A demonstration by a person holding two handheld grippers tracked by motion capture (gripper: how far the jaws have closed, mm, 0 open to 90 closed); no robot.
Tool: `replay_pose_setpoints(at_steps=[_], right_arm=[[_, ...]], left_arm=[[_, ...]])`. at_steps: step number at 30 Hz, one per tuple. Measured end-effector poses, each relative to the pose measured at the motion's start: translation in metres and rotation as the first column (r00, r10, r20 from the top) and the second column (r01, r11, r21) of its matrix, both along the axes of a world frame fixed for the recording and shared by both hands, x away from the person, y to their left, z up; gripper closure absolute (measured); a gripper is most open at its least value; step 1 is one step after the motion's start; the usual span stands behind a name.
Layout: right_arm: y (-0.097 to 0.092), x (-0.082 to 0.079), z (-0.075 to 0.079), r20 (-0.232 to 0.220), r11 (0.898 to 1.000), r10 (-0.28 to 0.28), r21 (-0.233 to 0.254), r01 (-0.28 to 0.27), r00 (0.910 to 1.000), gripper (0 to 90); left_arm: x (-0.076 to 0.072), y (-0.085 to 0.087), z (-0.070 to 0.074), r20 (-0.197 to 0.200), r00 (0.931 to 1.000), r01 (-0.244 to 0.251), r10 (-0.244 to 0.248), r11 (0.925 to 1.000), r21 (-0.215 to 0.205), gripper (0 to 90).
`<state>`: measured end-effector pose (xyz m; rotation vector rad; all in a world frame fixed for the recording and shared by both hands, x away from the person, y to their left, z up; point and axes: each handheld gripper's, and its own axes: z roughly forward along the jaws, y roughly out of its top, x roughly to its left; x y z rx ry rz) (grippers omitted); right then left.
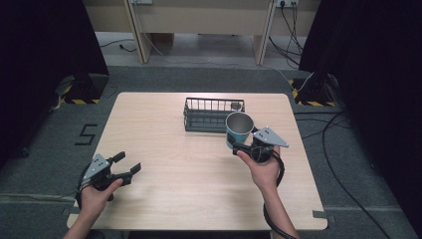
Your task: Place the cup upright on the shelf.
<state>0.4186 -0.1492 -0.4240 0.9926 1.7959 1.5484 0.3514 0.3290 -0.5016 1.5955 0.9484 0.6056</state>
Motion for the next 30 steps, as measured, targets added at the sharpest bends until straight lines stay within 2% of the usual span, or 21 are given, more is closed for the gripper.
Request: replay_pose_setpoints(at_steps=[30], right_arm=[[0.017,0.025,0.012,0.005,1.0,-0.012,0.012,0.012,0.9999,17.0]], left_arm=[[0.0,0.0,0.0,0.003,1.0,0.002,-0.002,1.0,-0.003,16.1]])
